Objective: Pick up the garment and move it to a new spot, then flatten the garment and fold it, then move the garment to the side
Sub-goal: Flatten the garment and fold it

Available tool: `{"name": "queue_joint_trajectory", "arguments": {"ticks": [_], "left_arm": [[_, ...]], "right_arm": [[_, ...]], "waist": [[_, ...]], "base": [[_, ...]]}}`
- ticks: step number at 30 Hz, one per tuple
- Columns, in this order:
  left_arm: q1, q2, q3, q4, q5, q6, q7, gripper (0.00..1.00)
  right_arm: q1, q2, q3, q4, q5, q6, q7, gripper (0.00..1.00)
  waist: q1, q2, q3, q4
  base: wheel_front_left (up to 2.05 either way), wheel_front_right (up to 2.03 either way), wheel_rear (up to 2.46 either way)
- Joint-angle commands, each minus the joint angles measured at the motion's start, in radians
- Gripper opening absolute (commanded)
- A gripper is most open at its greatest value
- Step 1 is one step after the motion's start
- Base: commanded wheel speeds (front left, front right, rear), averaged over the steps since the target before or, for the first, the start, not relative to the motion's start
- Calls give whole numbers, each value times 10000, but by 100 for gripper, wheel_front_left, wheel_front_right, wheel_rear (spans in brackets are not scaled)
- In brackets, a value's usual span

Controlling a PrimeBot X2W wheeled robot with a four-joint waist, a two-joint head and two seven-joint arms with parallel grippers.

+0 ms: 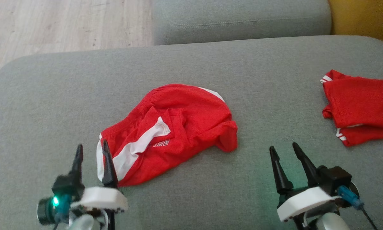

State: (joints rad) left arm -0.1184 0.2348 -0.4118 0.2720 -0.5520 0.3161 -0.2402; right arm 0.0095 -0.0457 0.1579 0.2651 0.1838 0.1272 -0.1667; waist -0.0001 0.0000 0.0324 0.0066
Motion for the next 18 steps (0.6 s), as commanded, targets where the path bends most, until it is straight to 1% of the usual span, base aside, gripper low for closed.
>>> {"name": "queue_joint_trajectory", "arguments": {"ticks": [1, 5, 10, 14, 18], "left_arm": [[-99, 248, 253, -458, 121, -46, -133, 100], [186, 251, 82, -746, 209, -76, -144, 100], [536, 77, -156, -1335, 311, -18, -162, 100], [705, -7, -296, -1677, 380, 21, -170, 100], [728, -44, -315, -1834, 410, 48, -177, 100]], "right_arm": [[-384, -45, 336, -394, -137, 35, 62, 100], [-751, -45, 518, -491, -348, 35, 223, 100], [-1735, -45, 921, -467, -663, 35, 621, 100], [-2699, -45, 1410, 116, -749, 35, 1078, 100], [-3649, -45, 1954, 1074, -633, 35, 1487, 100]], "waist": [[1, 0, -6, 134], [1, 0, 32, 438], [1, 0, 155, 1215], [1, 0, 338, 1903], [1, 0, 590, 2565]], "base": [[0, 0, 0], [0, 0, 0], [0, 0, 0], [0, 0, 0], [0, 0, 0]]}}
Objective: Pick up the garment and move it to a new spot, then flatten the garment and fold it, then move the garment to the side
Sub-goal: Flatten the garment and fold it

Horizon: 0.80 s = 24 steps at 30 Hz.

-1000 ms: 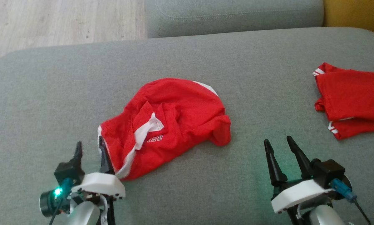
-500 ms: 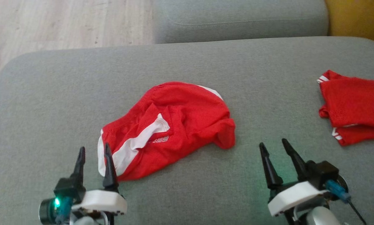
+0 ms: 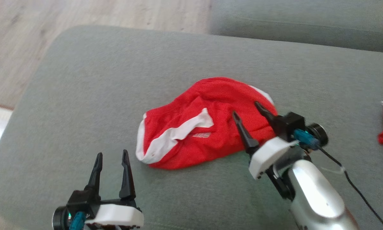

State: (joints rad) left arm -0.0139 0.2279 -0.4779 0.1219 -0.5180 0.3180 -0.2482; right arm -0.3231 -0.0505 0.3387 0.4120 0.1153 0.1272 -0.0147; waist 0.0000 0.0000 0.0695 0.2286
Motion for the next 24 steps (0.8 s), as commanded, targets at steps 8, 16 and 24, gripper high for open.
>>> {"name": "queue_joint_trajectory", "arguments": {"ticks": [8, 16, 24], "left_arm": [[-407, -170, 371, -371, 85, -9, -115, 100], [-384, -360, 425, -312, 167, -63, -128, 100], [-389, -422, 566, -335, 284, -107, -133, 100]], "right_arm": [[-1784, 3, 1136, 1768, 669, 35, 861, 100], [-2498, 3, 1419, 3081, 953, 35, 1729, 100], [-2863, 3, 1943, 3188, 1428, 35, 1361, 0]], "waist": [[0, 0, 608, 1351], [0, 0, 683, 1699], [0, 0, 700, 1451]], "base": [[0, 0, 0], [0, 0, 0], [0, 0, 0]]}}
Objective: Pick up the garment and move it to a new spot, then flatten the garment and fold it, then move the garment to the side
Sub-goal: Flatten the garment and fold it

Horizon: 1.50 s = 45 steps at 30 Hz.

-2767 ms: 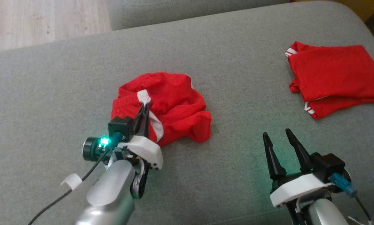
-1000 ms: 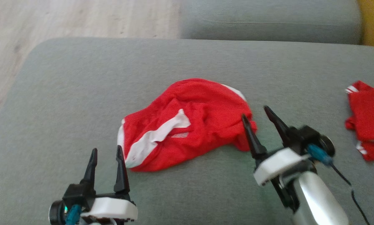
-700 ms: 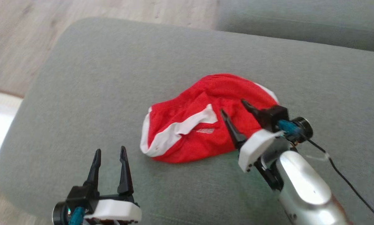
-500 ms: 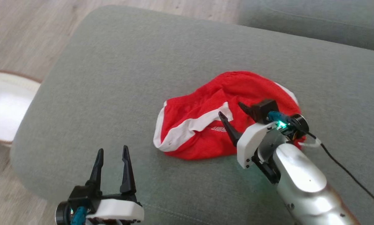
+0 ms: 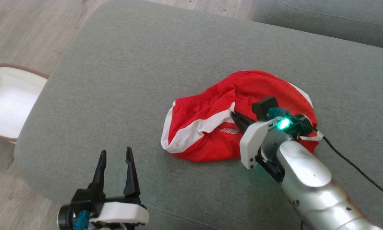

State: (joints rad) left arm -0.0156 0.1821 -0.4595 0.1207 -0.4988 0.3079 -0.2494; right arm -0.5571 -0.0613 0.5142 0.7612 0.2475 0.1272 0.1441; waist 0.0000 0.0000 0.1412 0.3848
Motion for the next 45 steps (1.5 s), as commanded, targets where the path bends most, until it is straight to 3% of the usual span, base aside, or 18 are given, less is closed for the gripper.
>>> {"name": "queue_joint_trajectory", "arguments": {"ticks": [1, 10, 16, 23, 31, 40, 42, 43, 45], "left_arm": [[-364, 39, 408, -331, 107, -6, -122, 100], [-177, 180, 651, -422, 189, 68, -123, 100], [-16, 333, 772, -575, 193, 176, -107, 100], [77, 542, 833, -813, 204, 283, 33, 100], [53, 630, 740, -927, 223, 304, 183, 100], [37, 657, 636, -760, 175, 256, 243, 100], [64, 645, 624, -687, 141, 240, 235, 100], [113, 627, 616, -600, 90, 210, 221, 100], [174, 599, 594, -541, -10, 80, 188, 100]], "right_arm": [[-571, 111, 243, -330, 161, 35, -366, 0], [-585, 111, 106, -990, 766, 35, -1457, 0], [291, 58, -916, -2228, 485, 35, -1731, 0], [2405, -282, -2600, -4673, 21, 35, -1188, 0], [4357, -311, -4184, -6146, -548, 35, -784, 0], [4892, -147, -4792, -5245, -1171, 35, -1381, 0], [4896, -123, -4877, -4892, -1244, 35, -1623, 53], [4933, -97, -4870, -4620, -1339, 35, -1905, 100], [5037, -60, -4881, -4425, -1387, 35, -2150, 100]], "waist": [[0, 0, -41, -191], [0, 0, -429, -1335], [0, 0, -686, -2357], [0, 0, -794, -3189], [0, 0, -677, -3415], [0, 0, -669, -3314], [0, 0, -710, -3307], [0, 0, -789, -3311], [0, 0, -894, -3340]], "base": [[0, 0, 0], [0, 0, 0], [0, 0, 0], [0, 0, 0], [0, 0, 0], [0, 0, 0], [0, 0, 0], [0, 0, 0], [0, 0, 0]]}}
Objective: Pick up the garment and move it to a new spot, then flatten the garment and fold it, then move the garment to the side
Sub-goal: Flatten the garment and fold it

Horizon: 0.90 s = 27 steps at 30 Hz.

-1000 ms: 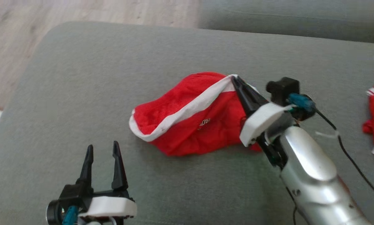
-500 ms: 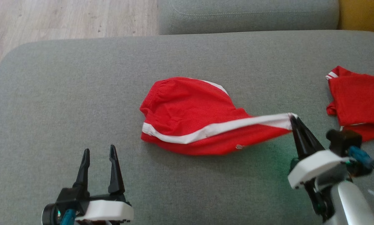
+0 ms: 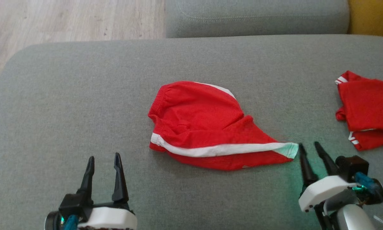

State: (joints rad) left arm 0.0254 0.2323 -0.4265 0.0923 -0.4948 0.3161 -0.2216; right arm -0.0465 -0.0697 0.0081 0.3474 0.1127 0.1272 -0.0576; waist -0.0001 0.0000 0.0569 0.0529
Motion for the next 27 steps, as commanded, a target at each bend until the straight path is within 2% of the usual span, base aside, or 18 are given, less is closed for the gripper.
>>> {"name": "queue_joint_trajectory", "arguments": {"ticks": [1, 7, 15, 27], "left_arm": [[-199, 94, 246, -217, -86, -71, -108, 100], [-58, 57, 123, 29, -197, -410, -198, 100], [-89, 9, -72, 342, -153, -734, -280, 100], [-48, 13, -167, 826, -196, -975, -329, 100]], "right_arm": [[-13, 46, 145, -222, -38, 35, -247, 100], [215, 124, 45, -164, -192, 35, -696, 100], [314, 185, 319, -949, -336, 35, -753, 100], [673, 193, 960, -1598, 364, 35, -797, 100]], "waist": [[1, 0, -109, -44], [1, 0, -423, -204], [1, 0, -852, -437], [1, 0, -1178, -391]], "base": [[0, 0, 0], [0, 0, 0], [0, 0, 0], [0, 0, 0]]}}
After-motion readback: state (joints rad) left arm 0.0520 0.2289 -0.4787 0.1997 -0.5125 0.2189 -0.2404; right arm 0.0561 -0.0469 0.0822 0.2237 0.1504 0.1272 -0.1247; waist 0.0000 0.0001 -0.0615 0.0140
